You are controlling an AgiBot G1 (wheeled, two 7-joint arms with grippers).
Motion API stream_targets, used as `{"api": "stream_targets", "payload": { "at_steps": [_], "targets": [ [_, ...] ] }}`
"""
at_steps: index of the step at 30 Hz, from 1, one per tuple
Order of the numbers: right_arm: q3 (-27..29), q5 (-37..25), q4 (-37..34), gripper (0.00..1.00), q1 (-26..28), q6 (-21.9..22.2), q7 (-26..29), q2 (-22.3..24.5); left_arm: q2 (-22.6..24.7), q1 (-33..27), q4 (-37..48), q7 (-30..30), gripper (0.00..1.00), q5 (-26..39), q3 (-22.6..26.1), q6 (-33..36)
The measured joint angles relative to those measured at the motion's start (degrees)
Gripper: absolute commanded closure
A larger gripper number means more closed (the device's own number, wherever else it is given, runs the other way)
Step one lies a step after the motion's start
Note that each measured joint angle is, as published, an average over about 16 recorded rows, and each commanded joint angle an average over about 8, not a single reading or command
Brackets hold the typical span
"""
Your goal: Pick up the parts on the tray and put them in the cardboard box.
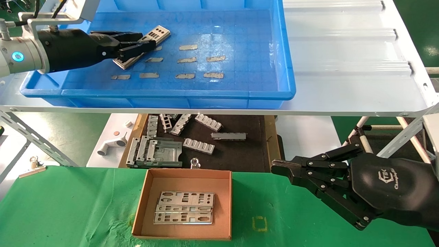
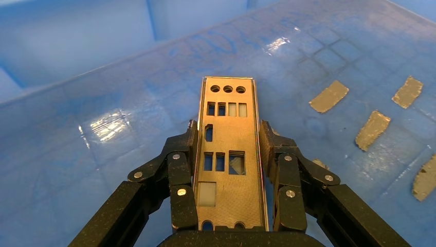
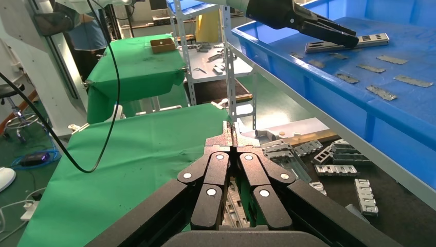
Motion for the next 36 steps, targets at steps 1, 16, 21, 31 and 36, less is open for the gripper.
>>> {"api": "stream_targets", "payload": {
  "at_steps": [1, 16, 21, 31, 36],
  "targets": [
    [0.0, 0.0, 0.0, 1.0, 0.0, 0.0, 0.0, 0.0, -0.03, -0.06, -0.04, 0.05, 1.0, -0.04, -0.03, 0.12],
    [0.0, 0.0, 0.0, 1.0, 0.0, 0.0, 0.0, 0.0, -1.93, -1.76, -2.29, 3.49, 1.0, -0.44, -0.25, 6.12],
    [0.0, 0.0, 0.0, 1.0, 0.0, 0.0, 0.0, 0.0, -3.76, -2.59, -4.48, 6.59, 1.0, -0.94, -0.34, 13.93],
    [0.0, 0.0, 0.0, 1.0, 0.0, 0.0, 0.0, 0.0, -8.27, -1.15, -14.02, 10.64, 1.0, -5.27, 0.83, 27.24],
    [0.0, 0.0, 0.0, 1.0, 0.0, 0.0, 0.0, 0.0, -11.78, 2.17, -23.67, 9.41, 1.0, -10.3, 3.04, 28.33]
  ]
}}
